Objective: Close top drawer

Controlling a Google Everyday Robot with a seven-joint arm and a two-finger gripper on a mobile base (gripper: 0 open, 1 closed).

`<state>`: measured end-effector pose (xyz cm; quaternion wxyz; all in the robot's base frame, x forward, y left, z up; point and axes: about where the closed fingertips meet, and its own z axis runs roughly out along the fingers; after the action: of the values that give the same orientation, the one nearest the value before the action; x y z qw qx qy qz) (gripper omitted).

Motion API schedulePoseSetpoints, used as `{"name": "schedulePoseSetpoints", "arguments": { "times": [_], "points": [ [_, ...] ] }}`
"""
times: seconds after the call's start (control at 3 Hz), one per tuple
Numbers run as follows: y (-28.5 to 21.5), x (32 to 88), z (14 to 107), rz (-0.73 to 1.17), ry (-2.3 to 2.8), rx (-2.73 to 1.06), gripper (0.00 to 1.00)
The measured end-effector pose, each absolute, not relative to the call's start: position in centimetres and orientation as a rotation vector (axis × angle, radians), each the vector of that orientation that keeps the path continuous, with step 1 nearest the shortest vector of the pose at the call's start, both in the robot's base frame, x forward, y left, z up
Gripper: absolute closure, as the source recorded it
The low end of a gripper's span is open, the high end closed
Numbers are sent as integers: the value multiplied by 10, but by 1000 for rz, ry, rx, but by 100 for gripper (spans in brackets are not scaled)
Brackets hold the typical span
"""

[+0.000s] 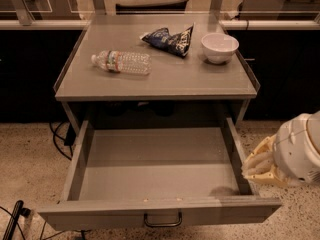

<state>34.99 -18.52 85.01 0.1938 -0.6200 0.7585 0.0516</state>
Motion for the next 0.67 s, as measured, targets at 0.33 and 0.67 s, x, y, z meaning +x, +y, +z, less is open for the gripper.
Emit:
{"name": "schedulePoseSetpoints", "arguments": {
  "times": [0.33,0.67],
  "points": [
    [-185,330,808,256,2190,-1691,100],
    [-180,299,757,402,2252,-1648,100]
  ]
}}
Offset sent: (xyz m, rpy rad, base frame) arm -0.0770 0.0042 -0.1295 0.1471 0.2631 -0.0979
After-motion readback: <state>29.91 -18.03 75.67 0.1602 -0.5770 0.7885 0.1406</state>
